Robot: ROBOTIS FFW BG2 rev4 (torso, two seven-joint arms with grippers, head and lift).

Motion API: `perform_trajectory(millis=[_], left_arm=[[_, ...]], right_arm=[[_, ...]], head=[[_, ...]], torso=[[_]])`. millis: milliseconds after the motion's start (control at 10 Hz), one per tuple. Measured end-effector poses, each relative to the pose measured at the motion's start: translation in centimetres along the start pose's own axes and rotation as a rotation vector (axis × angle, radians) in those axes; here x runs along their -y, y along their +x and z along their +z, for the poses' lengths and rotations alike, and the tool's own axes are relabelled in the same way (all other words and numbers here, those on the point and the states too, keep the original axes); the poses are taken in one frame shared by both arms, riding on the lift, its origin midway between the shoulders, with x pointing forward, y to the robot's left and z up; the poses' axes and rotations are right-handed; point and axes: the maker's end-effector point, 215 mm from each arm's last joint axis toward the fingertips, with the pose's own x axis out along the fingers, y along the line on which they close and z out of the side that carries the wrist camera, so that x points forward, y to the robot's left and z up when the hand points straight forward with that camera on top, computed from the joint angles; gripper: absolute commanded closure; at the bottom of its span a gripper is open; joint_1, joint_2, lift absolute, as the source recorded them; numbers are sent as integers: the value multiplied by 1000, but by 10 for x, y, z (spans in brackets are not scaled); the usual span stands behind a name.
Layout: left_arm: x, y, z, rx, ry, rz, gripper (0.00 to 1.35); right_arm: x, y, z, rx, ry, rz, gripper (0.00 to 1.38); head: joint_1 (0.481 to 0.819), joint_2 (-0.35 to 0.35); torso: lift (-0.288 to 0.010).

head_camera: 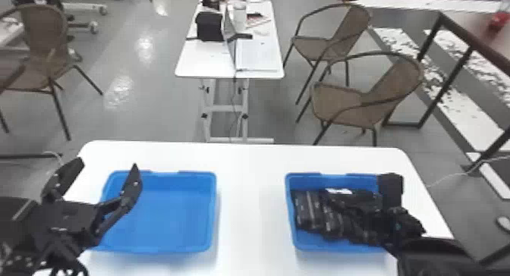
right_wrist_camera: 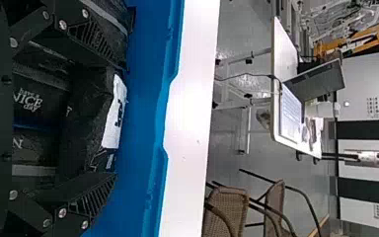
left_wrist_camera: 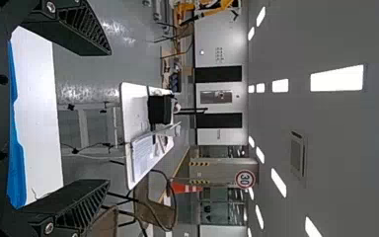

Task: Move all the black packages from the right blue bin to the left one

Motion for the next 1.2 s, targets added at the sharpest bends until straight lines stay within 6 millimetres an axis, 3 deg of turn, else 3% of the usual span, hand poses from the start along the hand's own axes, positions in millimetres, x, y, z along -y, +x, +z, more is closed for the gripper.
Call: perform_trajectory(millis=[300, 400, 500, 700, 900, 1200], left_arm=[[-2, -2, -4, -8, 0, 1, 101], [-3, -2, -6, -12, -2, -2, 101], [-4, -4, -8, -14, -1, -7, 101], [-10, -7, -11, -20, 2, -7, 101], [-14, -10, -13, -22, 7, -9, 101], [-22, -13, -13, -18, 27, -11, 101]], right_arm=[[-7, 8, -26, -79, 63, 6, 254], [-4, 9, -27, -99, 55, -5, 507], [-1, 10, -23, -106, 49, -21, 934], [2, 14, -11, -97, 76, -39, 1253], [4, 6, -15, -83, 131, -79, 1256], [-1, -29, -8, -23, 105, -132, 1256]], head=[[695, -46], [695, -47], [695, -49], [695, -43], [695, -43], [695, -38]], torso=[[0], [0], [0], [0], [0], [0]])
